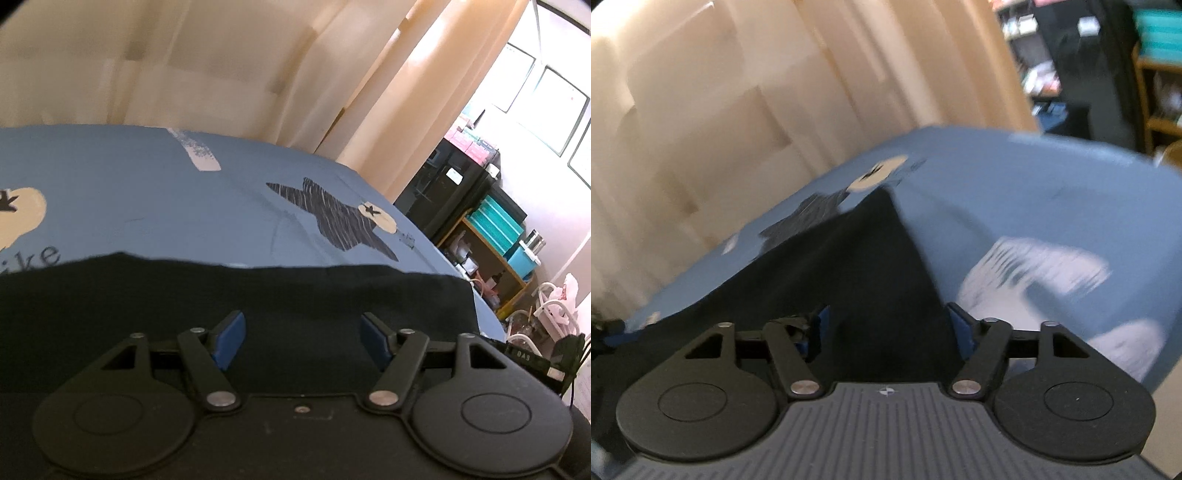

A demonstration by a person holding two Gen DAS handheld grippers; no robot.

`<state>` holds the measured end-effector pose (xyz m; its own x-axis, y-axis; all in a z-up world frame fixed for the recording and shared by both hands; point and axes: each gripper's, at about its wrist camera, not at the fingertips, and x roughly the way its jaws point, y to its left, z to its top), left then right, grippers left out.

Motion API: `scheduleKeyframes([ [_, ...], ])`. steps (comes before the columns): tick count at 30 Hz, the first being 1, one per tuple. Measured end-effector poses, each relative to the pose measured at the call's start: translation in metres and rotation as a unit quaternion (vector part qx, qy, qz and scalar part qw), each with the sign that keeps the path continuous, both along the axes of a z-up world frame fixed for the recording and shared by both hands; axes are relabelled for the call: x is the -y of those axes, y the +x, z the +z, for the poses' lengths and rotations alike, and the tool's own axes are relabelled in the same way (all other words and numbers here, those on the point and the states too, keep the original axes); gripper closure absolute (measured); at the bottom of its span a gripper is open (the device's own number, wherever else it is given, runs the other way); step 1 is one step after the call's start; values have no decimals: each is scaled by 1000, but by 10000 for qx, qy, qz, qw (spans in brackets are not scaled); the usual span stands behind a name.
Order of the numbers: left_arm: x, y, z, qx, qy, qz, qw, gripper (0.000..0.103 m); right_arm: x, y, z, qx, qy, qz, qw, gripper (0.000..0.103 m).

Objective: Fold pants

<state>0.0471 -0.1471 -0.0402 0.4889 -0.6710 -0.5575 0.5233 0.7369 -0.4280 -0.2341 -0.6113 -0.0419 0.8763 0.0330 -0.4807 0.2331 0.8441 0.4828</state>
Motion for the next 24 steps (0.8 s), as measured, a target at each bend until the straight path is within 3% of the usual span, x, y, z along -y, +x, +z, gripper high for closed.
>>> scheduleKeyframes([
  [1, -2, -4, -1, -15, -1, 23, 10000, 0, 0, 0, -2, 37, 274, 166, 9995, 25],
  [2, -3, -7, -2, -53, -35, 27, 10000, 0, -3, 0, -4, 80, 516, 325, 9981, 33],
  [3, -4, -10, -4, -116, -95, 20, 9999, 0, -3, -1, -7, 131, 734, 422, 9963, 33],
  [4, -4, -11, -7, -172, -136, 19, 9998, 0, -5, 0, -8, 120, 726, 349, 9967, 40],
  [10, 3, -15, -20, -400, -210, 48, 9990, 0, -17, 10, -1, 127, 505, 72, 9986, 32],
  [13, 2, -16, -22, -444, -256, 65, 9987, 0, -23, 11, 8, -76, 400, -23, 9992, 84],
  [16, -7, -19, -18, -363, -384, 111, 9985, 0, -32, 6, 26, 235, 778, -150, 9966, 85],
  [19, -26, -22, -15, -312, -584, 274, 9974, 0, -61, 11, 62, 689, 567, 55, 9960, 85],
  [24, -75, -32, -12, -290, -964, 800, 9917, 0, -144, 41, 113, 1202, -106, 937, 9883, 85],
])
